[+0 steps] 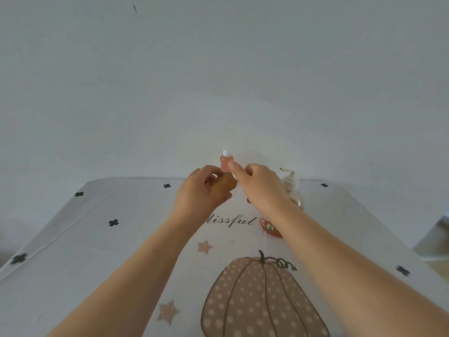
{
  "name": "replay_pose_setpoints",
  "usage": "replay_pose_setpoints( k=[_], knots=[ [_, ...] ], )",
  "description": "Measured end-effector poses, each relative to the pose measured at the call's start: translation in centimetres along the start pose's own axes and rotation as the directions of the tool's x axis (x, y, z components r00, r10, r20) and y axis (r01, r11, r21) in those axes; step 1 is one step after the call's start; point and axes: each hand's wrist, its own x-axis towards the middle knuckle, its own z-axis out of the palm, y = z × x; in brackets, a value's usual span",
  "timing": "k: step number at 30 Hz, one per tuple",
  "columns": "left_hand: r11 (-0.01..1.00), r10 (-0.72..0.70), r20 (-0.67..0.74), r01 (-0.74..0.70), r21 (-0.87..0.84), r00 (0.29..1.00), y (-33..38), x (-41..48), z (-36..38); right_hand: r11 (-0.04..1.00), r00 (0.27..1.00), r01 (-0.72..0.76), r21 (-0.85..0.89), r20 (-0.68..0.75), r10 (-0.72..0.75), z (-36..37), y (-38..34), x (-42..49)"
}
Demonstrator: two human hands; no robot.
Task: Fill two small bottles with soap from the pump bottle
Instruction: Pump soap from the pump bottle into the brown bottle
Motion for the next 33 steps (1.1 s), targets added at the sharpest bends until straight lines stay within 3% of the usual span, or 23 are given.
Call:
replay_pose_setpoints(
  k=[2,5,10,13,16,19,21,23,29,33],
  knots=[
    [0.999,0.036,0.024,-0.037,0.014,0.999,0.7,-1.2,0.1,1.0,1.0,-0.006,0.003,0.03,0.006,-0.9,0.6,-1.1],
    [0.994,0.015,0.116,-0.003,-0.108,0.993,1.8,-2.2,0.0,0.999,0.994,-0.02,0.05,0.108,0.015,-1.9,2.0,-2.3],
    [0.999,-0.037,0.251,0.04,-0.008,0.967,2.1,-2.1,0.5,0.997,0.986,-0.036,0.07,0.164,0.024,-3.0,4.1,-3.8],
    [0.994,-0.094,0.365,0.106,-0.012,0.926,2.1,-2.1,0.6,0.992,0.979,0.017,0.126,0.2,-0.042,-4.2,5.2,-4.9],
    [0.995,-0.096,0.355,0.095,0.02,0.93,2.4,-2.5,1.0,0.969,0.959,0.026,0.246,0.266,-0.094,-5.5,6.0,-5.6],
    [0.999,-0.045,0.336,0.038,0.027,0.941,2.9,-2.9,2.0,0.977,0.959,-0.067,0.204,0.283,0.007,-6.1,6.3,-5.8],
    [0.999,-0.003,0.326,-0.013,0.045,0.945,3.4,-3.0,2.6,0.984,0.963,-0.105,0.147,0.264,0.064,-5.9,6.6,-5.5],
    [0.999,-0.005,0.324,-0.013,0.052,0.946,3.6,-3.0,3.1,0.973,0.969,-0.115,0.201,0.239,0.065,-6.0,7.0,-5.5],
    [0.981,-0.142,0.428,0.185,-0.062,0.893,3.1,-2.7,3.8,0.915,0.972,-0.007,0.404,0.219,-0.089,-7.7,9.3,-5.4],
    [0.957,-0.168,0.406,0.247,-0.151,0.898,2.7,-2.8,3.9,0.917,0.993,-0.04,0.396,0.119,-0.007,-8.2,10.6,-5.2]
  ],
)
